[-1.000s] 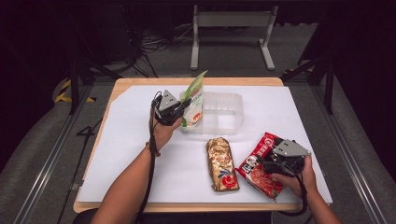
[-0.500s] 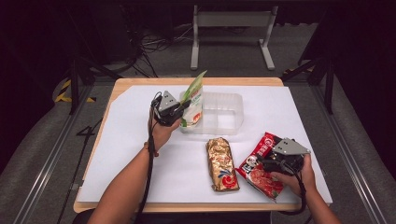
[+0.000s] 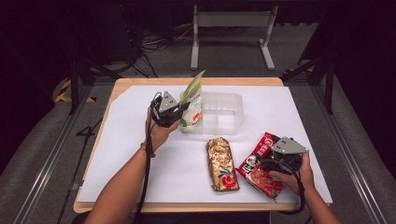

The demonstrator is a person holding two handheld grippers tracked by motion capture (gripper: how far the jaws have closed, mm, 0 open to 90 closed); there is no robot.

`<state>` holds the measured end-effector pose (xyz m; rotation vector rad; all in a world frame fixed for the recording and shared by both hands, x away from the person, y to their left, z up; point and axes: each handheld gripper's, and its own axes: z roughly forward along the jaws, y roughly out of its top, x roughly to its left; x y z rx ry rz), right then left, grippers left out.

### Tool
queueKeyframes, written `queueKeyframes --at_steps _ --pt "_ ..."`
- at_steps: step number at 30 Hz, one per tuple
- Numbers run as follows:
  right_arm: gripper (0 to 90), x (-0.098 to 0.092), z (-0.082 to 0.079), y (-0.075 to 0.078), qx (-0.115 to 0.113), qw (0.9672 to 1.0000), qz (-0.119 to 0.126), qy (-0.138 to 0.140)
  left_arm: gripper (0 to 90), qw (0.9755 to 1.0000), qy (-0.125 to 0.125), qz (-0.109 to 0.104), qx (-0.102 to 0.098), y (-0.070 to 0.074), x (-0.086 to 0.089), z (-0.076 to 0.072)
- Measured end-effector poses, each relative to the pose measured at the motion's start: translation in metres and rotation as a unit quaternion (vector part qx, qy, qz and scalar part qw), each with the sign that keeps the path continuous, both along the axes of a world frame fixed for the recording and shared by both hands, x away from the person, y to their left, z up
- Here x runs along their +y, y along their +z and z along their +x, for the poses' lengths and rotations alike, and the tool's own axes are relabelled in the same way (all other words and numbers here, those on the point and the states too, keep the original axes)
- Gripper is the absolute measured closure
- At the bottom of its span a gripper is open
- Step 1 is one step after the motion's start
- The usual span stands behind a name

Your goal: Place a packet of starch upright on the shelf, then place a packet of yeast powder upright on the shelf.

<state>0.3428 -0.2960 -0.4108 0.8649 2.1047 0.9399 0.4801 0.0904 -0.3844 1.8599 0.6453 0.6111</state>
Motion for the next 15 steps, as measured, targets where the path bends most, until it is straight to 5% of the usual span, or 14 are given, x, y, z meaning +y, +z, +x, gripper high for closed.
queueKeyframes --at_steps 10,15 --pt "16.4 -0.005 -0.003 0.0 0.004 1.0 0.006 -0.005 72.3 0.9992 -0.022 0.031 -0.01 0.011 0.015 -0.014" --pt "16.4 -0.007 -0.007 -0.002 0.008 0.9999 0.012 -0.006 65.8 0.9984 -0.032 0.04 -0.025 0.017 0.031 -0.033"
